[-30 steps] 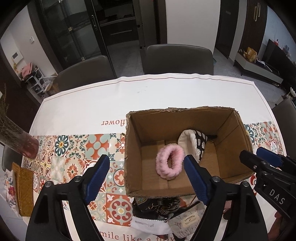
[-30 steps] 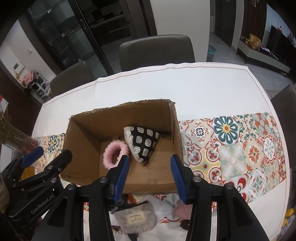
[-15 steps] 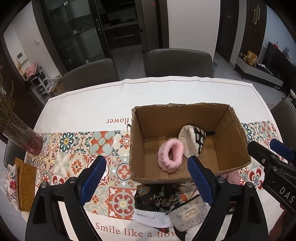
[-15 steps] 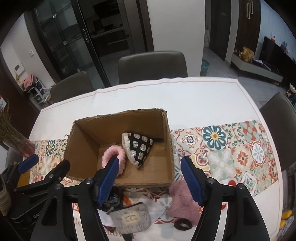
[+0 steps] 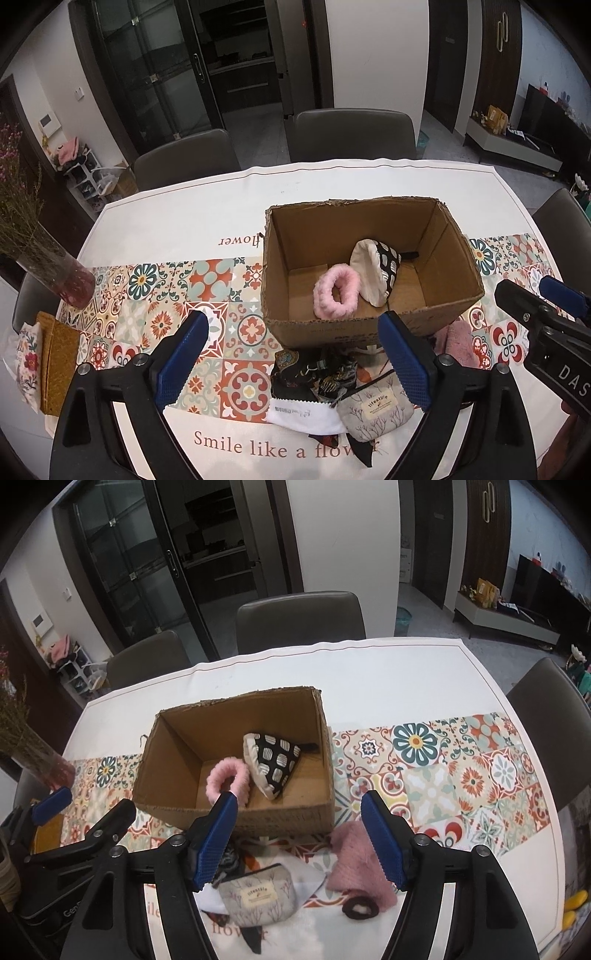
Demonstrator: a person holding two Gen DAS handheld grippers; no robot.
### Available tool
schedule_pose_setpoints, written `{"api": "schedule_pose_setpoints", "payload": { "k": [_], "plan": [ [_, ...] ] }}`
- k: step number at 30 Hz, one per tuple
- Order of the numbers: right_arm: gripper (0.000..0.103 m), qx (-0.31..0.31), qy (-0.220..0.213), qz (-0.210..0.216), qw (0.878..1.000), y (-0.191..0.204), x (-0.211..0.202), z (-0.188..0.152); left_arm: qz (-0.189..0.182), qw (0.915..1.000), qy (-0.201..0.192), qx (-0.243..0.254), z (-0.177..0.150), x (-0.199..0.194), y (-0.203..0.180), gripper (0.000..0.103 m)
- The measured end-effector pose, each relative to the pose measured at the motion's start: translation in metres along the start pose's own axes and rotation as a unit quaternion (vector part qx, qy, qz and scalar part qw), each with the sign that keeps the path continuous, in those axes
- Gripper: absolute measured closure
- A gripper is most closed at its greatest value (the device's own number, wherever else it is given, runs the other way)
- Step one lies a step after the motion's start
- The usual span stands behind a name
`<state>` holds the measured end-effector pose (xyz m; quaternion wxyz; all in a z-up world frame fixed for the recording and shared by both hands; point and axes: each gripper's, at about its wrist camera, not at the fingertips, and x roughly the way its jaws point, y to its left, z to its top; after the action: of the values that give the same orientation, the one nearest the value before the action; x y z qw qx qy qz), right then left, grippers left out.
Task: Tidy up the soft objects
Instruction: 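Withdraw both tools from the box back toward the remaining items, then move the left gripper down to the white cloth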
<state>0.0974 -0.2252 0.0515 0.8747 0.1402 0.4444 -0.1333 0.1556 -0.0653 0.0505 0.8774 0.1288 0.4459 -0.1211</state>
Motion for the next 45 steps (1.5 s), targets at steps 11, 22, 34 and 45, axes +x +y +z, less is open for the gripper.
{"api": "schedule_pose_setpoints", "payload": {
  "k": [11, 22, 34, 45],
  "plan": [
    [0.033, -0.005, -0.006, -0.003, 1.000, -0.002, -0.011, -0.020, 0.004, 1.0000, -0.007, -0.003, -0.026, -0.012, 0.004, 0.009],
    [0.033, -0.011, 0.000, -0.003, 1.000, 0.001, -0.011, -0.047, 0.016, 0.9997, -0.015, -0.008, -0.055, -0.014, 0.004, 0.009],
    [0.033, -0.010, 0.026, 0.004, 1.000, 0.003, 0.013, -0.088, 0.026, 0.9996, 0.006, -0.010, -0.097, 0.007, 0.008, 0.009],
    [0.033, -0.021, 0.049, 0.009, 0.999, 0.014, 0.034, -0.113, 0.021, 0.9994, 0.019, -0.022, -0.123, 0.024, 0.020, 0.009]
  ]
}}
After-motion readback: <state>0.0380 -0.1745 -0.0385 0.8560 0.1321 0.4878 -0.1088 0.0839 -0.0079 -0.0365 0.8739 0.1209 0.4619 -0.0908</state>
